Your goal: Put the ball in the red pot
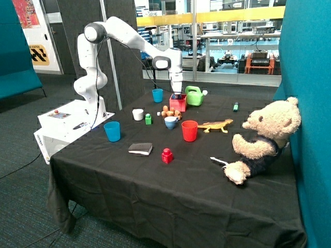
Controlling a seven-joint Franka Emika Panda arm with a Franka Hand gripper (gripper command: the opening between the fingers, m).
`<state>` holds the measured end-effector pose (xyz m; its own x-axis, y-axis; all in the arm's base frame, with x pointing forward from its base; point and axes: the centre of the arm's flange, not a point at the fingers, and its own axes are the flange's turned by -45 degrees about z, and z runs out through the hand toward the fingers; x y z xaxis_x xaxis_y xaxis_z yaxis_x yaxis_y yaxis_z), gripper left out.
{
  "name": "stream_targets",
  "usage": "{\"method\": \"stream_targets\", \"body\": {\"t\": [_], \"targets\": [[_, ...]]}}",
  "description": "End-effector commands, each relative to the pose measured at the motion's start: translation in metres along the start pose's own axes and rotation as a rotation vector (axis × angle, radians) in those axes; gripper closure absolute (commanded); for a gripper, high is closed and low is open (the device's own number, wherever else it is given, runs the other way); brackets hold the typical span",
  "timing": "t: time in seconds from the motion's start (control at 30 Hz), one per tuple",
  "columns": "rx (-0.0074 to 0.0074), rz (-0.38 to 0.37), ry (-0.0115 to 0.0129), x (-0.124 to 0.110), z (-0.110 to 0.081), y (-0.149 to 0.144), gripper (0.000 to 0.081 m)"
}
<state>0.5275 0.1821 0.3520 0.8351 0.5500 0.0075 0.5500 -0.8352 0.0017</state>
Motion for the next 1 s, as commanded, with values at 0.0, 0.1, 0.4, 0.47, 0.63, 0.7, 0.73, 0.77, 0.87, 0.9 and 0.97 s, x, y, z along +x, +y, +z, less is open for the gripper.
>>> {"method": "stream_targets", "body": {"t": [0.0, 0.1, 0.4, 0.47, 0.63, 0.7, 0.73, 0.77, 0.87, 0.9, 0.97], "targets": [[0.0017, -0.001, -0.0075, 0.001, -0.004, 0.003, 0.0], [0.0017, 0.0, -0.0076, -0.001, -0.004, 0.005, 0.0], [0.0017, 0.001, -0.0076, -0.002, -0.002, 0.008, 0.0], [0.0017, -0.001, -0.0075, -0.002, -0.002, 0.008, 0.0], [0.0017, -0.009, -0.0075, -0.003, -0.008, 0.008, 0.0], [0.0017, -0.012, -0.0075, -0.004, -0.011, 0.009, 0.0], [0.0017, -0.014, -0.0075, -0.006, -0.014, 0.01, 0.0], [0.0017, -0.014, -0.0075, -0.007, -0.016, 0.01, 0.0], [0.0018, -0.02, -0.0075, -0.01, -0.023, 0.013, 0.0], [0.0018, -0.022, -0.0075, -0.013, -0.025, 0.014, 0.0], [0.0018, -0.022, -0.0075, -0.017, -0.03, 0.017, 0.0]]}}
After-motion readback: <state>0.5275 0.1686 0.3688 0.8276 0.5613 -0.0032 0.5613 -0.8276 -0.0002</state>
